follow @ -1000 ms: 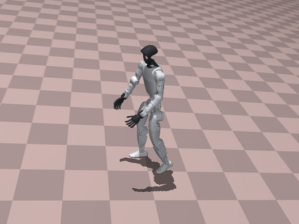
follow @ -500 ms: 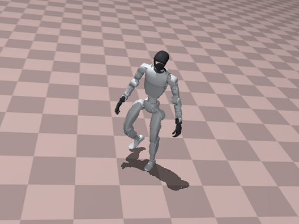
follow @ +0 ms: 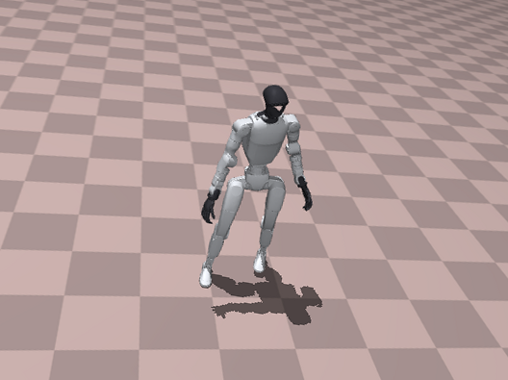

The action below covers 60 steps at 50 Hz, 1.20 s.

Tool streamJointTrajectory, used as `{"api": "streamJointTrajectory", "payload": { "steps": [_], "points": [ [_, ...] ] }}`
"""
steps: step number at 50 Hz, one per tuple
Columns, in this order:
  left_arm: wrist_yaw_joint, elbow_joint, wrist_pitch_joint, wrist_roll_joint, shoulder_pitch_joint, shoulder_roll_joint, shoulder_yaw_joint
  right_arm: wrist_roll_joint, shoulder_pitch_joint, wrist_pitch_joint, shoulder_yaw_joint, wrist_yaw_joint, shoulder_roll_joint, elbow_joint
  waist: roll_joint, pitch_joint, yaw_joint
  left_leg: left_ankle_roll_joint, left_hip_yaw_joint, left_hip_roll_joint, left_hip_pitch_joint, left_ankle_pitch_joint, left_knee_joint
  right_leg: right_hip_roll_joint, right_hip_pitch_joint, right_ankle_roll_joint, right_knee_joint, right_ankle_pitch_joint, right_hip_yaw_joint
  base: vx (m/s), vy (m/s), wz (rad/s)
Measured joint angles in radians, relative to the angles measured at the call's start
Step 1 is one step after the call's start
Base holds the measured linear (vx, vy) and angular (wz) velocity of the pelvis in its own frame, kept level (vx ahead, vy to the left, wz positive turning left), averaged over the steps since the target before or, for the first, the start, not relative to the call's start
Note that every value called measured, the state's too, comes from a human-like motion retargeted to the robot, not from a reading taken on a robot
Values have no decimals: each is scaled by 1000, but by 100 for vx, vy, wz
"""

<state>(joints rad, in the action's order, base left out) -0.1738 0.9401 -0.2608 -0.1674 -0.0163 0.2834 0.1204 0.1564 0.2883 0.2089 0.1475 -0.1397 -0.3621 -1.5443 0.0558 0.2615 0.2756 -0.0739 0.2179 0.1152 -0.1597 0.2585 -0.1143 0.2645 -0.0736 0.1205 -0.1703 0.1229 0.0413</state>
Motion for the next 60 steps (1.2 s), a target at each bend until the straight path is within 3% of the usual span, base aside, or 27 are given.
{"api": "streamJointTrajectory", "payload": {
  "steps": [5,10,17,20,22,25,28,31,35,38,40,43,45,50,52,53,56,60],
  "points": [
    [71,321,121,-26,-28,-5,-128,-48,148,-37,14,-38,-58,41,51,4,9,63,-477,-37,142,119,-194,64,54,39,27,-9,105,28,-7,113],
    [162,595,115,-31,-30,43,-104,57,231,8,-54,-87,-75,196,49,-1,45,89,-643,-73,183,30,21,33,56,27,-35,-12,171,31,4,72],
    [160,632,78,-89,-79,34,-138,189,188,69,-76,-87,-43,374,49,-16,61,-25,-945,-133,219,-139,199,-40,163,23,-16,-16,268,38,14,69],
    [214,626,77,-127,-64,10,-168,120,134,55,-54,-37,-11,382,55,-24,52,-18,-918,-153,183,-106,202,-51,159,-12,-114,-46,274,44,23,59],
    [265,637,84,-2,-35,-2,-151,136,68,53,-33,21,16,369,51,-25,14,-42,-881,-183,173,-30,108,-37,145,-36,-256,-81,300,48,26,112],
    [328,620,103,197,57,-7,-64,51,-42,18,-37,104,57,321,49,-42,-9,-4,-812,-191,163,24,55,-2,10,-89,-573,-142,263,43,24,115],
    [311,524,109,396,165,4,25,-69,-154,-25,-62,172,97,255,45,-53,-43,18,-706,-178,160,49,26,-71,-131,-47,-770,-131,120,42,16,169],
    [259,353,113,450,271,21,84,-186,-239,-62,-71,244,130,185,29,-56,-84,25,-583,-161,141,52,38,-114,-217,-36,-809,-83,77,43,11,197],
    [189,60,116,323,380,46,134,-267,-302,-104,-58,346,151,117,5,-52,-141,37,-427,-137,82,28,104,-117,-262,-74,-648,-17,96,43,6,193],
    [124,-154,100,209,416,67,144,-216,-329,-120,-33,356,146,101,1,-48,-197,25,-322,-122,53,33,95,-115,-221,-70,-337,-21,104,47,-2,191],
    [66,-271,70,131,431,79,144,-179,-335,-123,-28,320,138,97,14,-33,-229,14,-258,-98,18,38,93,-108,-168,-37,-75,-75,75,51,-9,170],
    [-38,-372,-23,64,425,86,148,-140,-335,-89,-32,213,130,85,40,-9,-257,-4,-170,-66,-41,56,69,-93,-112,68,164,-226,-74,53,-13,142],
    [-77,-395,-52,19,409,77,143,-136,-316,-77,-51,153,122,70,33,-13,-239,17,-137,-67,-71,44,86,-92,-98,82,182,-227,-113,50,-16,72],
    [-104,-278,-53,56,308,35,139,-2,-196,-19,-33,39,83,12,11,-9,-181,2,-94,-53,-66,13,-36,-61,-71,42,25,-66,-28,50,-15,47],
    [-80,-210,-15,110,192,16,144,41,-171,-8,-4,5,65,12,18,-24,-179,-23,-108,-34,-13,14,-175,-29,-18,33,44,-48,4,49,-18,62],
    [-47,-149,26,127,188,11,137,7,-108,-37,-7,22,49,4,13,-18,-151,-3,-125,-42,-8,11,-176,-39,-2,33,81,-62,-15,45,-18,16],
    [71,34,80,144,94,-17,111,-39,28,-53,2,0,2,16,17,-26,-127,-4,-278,-72,162,84,-495,-17,-2,41,49,-25,7,42,-11,28],
    [199,321,78,120,-57,-37,71,-72,179,-20,12,-70,-43,102,14,-49,-107,20,-471,-175,324,162,-720,-17,7,54,24,4,33,42,-1,14]
  ]
}}
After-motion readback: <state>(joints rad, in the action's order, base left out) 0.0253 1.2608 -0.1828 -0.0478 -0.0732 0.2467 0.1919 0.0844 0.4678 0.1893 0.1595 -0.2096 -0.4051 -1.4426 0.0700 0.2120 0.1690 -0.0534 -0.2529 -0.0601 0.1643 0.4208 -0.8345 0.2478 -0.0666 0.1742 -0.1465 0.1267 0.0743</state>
